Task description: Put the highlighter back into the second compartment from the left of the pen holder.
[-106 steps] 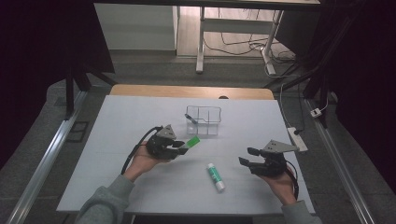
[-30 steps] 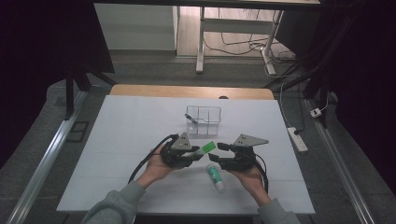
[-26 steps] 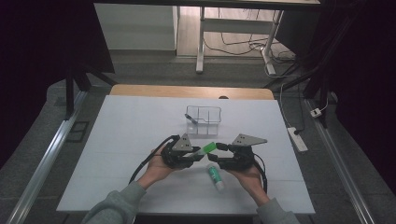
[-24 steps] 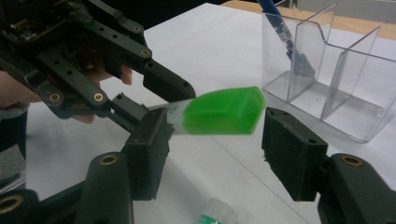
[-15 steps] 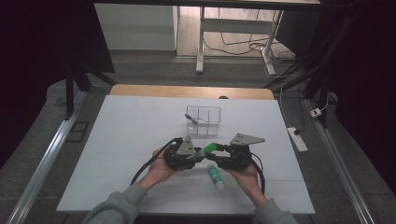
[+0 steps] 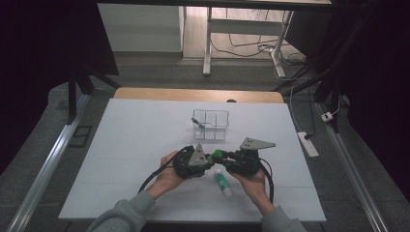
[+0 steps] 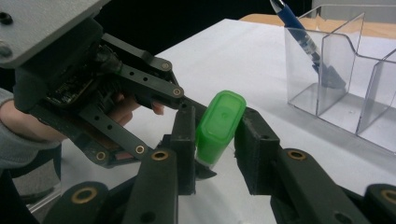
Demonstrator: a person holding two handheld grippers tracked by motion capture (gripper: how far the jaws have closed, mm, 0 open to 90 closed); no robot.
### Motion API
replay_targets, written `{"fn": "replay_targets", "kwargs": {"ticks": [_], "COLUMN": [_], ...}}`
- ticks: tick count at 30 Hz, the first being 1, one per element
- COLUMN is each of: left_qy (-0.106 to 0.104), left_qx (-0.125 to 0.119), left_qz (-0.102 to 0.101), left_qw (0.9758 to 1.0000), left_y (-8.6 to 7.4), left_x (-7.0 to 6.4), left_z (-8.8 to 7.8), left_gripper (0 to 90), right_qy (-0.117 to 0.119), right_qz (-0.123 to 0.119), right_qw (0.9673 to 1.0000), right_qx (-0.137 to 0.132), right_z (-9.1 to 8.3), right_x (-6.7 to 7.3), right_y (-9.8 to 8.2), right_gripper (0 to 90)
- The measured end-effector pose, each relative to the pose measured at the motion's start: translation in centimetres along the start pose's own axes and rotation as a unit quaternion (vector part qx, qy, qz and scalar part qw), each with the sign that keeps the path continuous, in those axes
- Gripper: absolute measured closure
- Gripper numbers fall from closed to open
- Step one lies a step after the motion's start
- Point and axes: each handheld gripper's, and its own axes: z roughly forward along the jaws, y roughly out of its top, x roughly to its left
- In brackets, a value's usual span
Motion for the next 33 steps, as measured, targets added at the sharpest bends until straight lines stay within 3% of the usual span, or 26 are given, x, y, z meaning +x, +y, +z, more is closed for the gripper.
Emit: {"fn": "replay_targets", "kwargs": {"ticks": [5, 10, 20, 33], "left_qy": [-0.004, -0.014, -0.022, -0.024], "left_qx": [-0.005, -0.016, -0.015, -0.019], "left_qz": [-0.006, -0.022, -0.041, -0.085], "left_qw": [1.0, 0.9995, 0.9988, 0.9959], "left_y": [0.0, -0.1, -0.4, -1.9], "left_x": [0.2, 0.6, 1.3, 2.8], "left_z": [0.0, -0.3, -0.8, -2.6], "left_gripper": [63.3, 56.0, 49.0, 43.2], "right_qy": [0.004, -0.006, -0.017, -0.032], "right_qz": [0.004, -0.001, -0.007, -0.012], "right_qw": [1.0, 0.9998, 0.9995, 0.9987], "right_qx": [-0.005, -0.018, -0.025, -0.039], "right_z": [-0.1, -0.4, -0.9, -1.7], "right_x": [-0.1, -0.2, -0.3, -0.6], "right_y": [0.0, 0.0, 0.1, 0.3], "right_gripper": [70.3, 74.2, 74.2, 74.3]}}
